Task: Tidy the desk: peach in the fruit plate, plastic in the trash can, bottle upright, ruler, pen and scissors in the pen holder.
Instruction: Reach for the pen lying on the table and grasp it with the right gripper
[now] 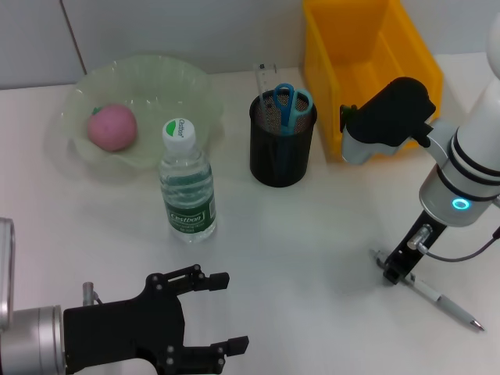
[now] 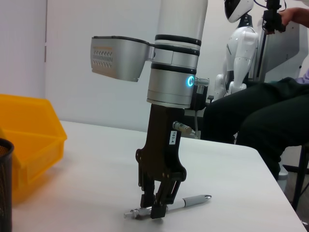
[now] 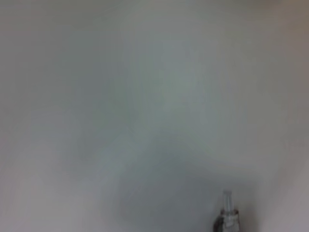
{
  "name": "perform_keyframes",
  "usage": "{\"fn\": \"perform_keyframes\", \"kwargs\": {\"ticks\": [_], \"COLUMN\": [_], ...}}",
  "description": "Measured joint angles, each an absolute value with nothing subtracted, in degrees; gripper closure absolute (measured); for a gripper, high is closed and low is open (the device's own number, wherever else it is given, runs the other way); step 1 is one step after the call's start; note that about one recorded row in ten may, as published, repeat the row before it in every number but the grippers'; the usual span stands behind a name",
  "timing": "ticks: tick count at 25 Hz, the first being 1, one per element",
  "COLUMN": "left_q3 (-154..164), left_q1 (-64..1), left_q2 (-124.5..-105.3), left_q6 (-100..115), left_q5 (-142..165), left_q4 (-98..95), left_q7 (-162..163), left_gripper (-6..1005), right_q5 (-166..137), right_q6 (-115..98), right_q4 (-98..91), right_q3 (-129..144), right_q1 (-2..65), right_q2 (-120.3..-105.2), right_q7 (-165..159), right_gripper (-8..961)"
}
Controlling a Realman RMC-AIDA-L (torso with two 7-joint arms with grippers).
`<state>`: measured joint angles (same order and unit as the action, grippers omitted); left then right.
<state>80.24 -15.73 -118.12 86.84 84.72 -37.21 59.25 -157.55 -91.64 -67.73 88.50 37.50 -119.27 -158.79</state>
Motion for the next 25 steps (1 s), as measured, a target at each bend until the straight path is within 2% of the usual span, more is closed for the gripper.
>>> {"fn": "perform_keyframes", "kwargs": {"ticks": [25], "left_q3": [80.24], "left_q1": [-15.64], "left_q2": [-118.03], "left_q6": [86.92], "left_q5": [84.73], "left_q4": [-37.17], "left_q7": [59.47], "left_gripper": [159], "right_q5": [-157.31], "right_q6": [-91.37], "right_q4": [-68.05], "right_q3": [87.83], "right_q1": [37.09], "right_q2": [-119.29], "right_q7": [-157.31], "right_gripper": [784]}}
